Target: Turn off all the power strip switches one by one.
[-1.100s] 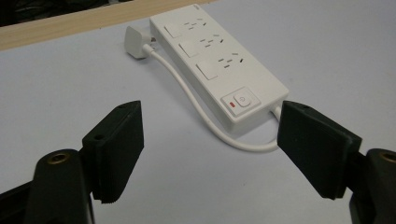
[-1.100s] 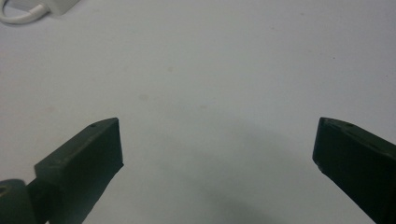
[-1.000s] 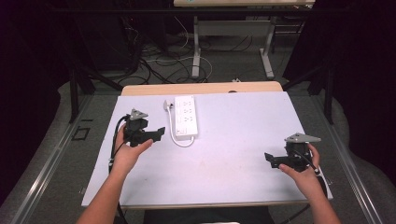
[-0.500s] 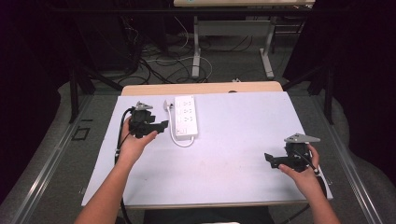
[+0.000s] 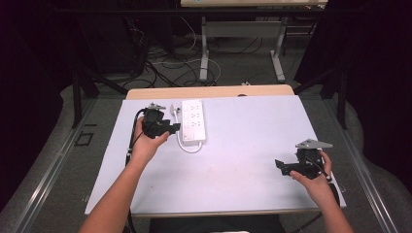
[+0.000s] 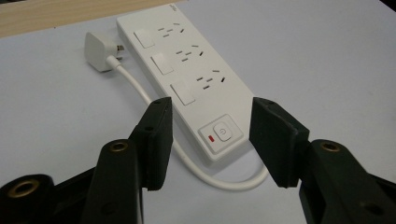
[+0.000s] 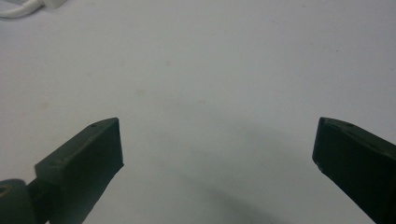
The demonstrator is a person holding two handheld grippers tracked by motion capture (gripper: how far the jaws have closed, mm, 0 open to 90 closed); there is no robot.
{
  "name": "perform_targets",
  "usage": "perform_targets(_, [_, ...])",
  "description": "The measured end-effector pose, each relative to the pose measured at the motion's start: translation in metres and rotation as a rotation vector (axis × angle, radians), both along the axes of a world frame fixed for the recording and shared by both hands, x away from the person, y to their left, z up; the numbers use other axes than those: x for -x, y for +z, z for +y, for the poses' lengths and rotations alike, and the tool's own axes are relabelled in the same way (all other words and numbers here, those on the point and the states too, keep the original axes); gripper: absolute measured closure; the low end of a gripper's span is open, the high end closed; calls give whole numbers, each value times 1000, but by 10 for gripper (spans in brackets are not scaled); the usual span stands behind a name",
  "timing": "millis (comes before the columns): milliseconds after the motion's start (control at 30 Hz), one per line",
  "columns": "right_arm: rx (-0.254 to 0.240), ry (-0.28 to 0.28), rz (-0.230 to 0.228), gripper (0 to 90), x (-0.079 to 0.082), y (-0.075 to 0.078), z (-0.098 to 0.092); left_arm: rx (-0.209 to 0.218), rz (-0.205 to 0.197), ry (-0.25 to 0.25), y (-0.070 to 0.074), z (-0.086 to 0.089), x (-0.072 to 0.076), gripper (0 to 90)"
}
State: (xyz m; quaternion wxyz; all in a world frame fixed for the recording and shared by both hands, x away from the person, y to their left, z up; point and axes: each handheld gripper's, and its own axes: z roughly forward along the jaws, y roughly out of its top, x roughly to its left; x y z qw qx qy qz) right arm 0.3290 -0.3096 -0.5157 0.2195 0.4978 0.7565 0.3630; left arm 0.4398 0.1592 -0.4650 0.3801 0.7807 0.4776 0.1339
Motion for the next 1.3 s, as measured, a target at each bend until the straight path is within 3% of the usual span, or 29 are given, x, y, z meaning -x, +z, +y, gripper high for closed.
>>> perform_targets(400, [9, 1, 5, 11, -1, -2, -1, 13, 72, 7, -7, -19, -12, 654])
perform_targets(967, [4, 2, 9, 10, -1, -4, -1, -35, 101, 27, -18, -37, -21, 860])
perform_targets(1300, [5, 6, 11, 10, -2, -5, -1, -65, 120, 42, -28, -45, -25, 900])
